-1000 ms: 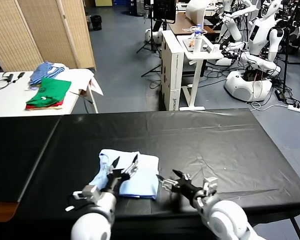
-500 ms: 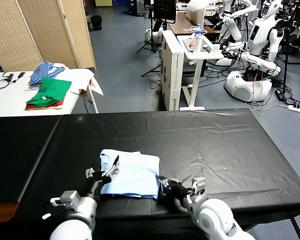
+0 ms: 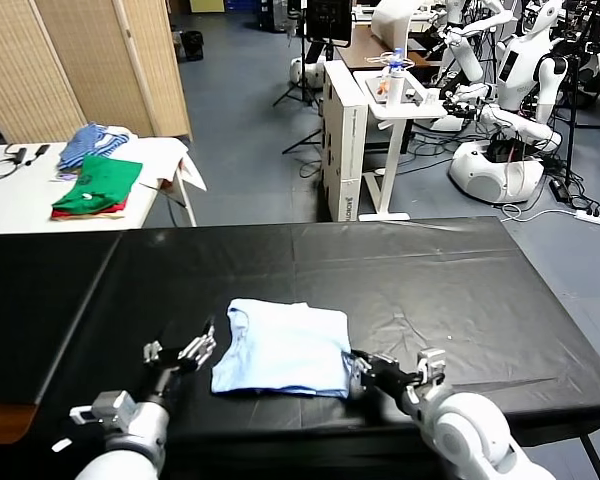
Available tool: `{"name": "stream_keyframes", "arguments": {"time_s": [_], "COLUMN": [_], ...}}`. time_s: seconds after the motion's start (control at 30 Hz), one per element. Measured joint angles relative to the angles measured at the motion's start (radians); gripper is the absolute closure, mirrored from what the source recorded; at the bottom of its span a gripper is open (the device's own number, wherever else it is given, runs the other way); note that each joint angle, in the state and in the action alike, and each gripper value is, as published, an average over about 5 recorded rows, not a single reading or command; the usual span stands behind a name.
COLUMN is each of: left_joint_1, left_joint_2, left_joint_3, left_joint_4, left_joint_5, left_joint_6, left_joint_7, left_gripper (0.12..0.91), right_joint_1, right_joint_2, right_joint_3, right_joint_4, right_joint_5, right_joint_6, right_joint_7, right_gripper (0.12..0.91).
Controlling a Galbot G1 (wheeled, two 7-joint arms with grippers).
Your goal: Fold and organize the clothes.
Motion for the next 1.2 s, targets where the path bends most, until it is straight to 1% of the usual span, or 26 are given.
{"name": "stream_keyframes", "arguments": {"time_s": [0.03, 0.1, 0.13, 0.23, 0.27, 0.33, 0.57, 0.67, 0.73, 0.83, 0.93, 1.03, 1.1, 1.2], "left_joint_1": [0.004, 0.013, 0.017, 0.029, 0.034, 0.046, 0.141, 0.197, 0.233, 0.286, 0.336, 0.380, 0.402, 0.430], "left_joint_2": [0.005, 0.016, 0.021, 0.028, 0.029, 0.031, 0.069, 0.089, 0.097, 0.101, 0.105, 0.113, 0.118, 0.122], "left_joint_3": [-0.004, -0.009, -0.011, -0.015, -0.016, -0.020, -0.052, -0.075, -0.090, -0.111, -0.129, -0.137, -0.136, -0.132], "left_joint_4": [-0.002, -0.005, -0.005, -0.006, -0.008, -0.015, -0.070, -0.101, -0.122, -0.151, -0.175, -0.186, -0.187, -0.187], "left_joint_5": [0.001, 0.002, 0.002, 0.001, -0.001, -0.003, -0.018, -0.033, -0.039, -0.040, -0.037, -0.031, -0.024, -0.011], "left_joint_6": [0.000, -0.001, -0.005, -0.020, -0.025, -0.031, -0.039, -0.038, -0.037, -0.038, -0.041, -0.046, -0.050, -0.057], "left_joint_7": [0.000, -0.003, -0.006, -0.018, -0.023, -0.031, -0.042, -0.052, -0.057, -0.059, -0.059, -0.059, -0.061, -0.067], "left_gripper": [0.123, 0.123, 0.123, 0.123, 0.123, 0.123, 0.123, 0.123, 0.123, 0.123, 0.123, 0.123, 0.123, 0.123], "right_joint_1": [-0.005, -0.014, -0.018, -0.031, -0.037, -0.049, -0.133, -0.197, -0.248, -0.335, -0.438, -0.556, -0.635, -0.741], "right_joint_2": [-0.006, -0.018, -0.023, -0.037, -0.042, -0.052, -0.100, -0.122, -0.131, -0.134, -0.127, -0.113, -0.102, -0.086], "right_joint_3": [0.005, 0.017, 0.022, 0.035, 0.039, 0.049, 0.106, 0.141, 0.161, 0.188, 0.210, 0.231, 0.245, 0.270], "right_joint_4": [0.008, 0.023, 0.030, 0.050, 0.057, 0.072, 0.153, 0.196, 0.219, 0.243, 0.259, 0.272, 0.283, 0.303], "right_joint_5": [0.000, -0.001, -0.003, -0.017, -0.026, -0.048, -0.114, -0.159, -0.194, -0.258, -0.325, -0.392, -0.423, -0.441], "right_joint_6": [0.000, 0.001, 0.002, 0.015, 0.023, 0.044, 0.147, 0.201, 0.255, 0.362, 0.474, 0.572, 0.621, 0.659], "right_joint_7": [0.000, 0.000, 0.000, -0.002, -0.004, -0.006, -0.007, 0.006, 0.027, 0.075, 0.125, 0.171, 0.200, 0.239], "right_gripper": [0.572, 0.458, 0.382, 0.216, 0.177, 0.134, 0.119, 0.118, 0.118, 0.118, 0.118, 0.118, 0.118, 0.118]}}
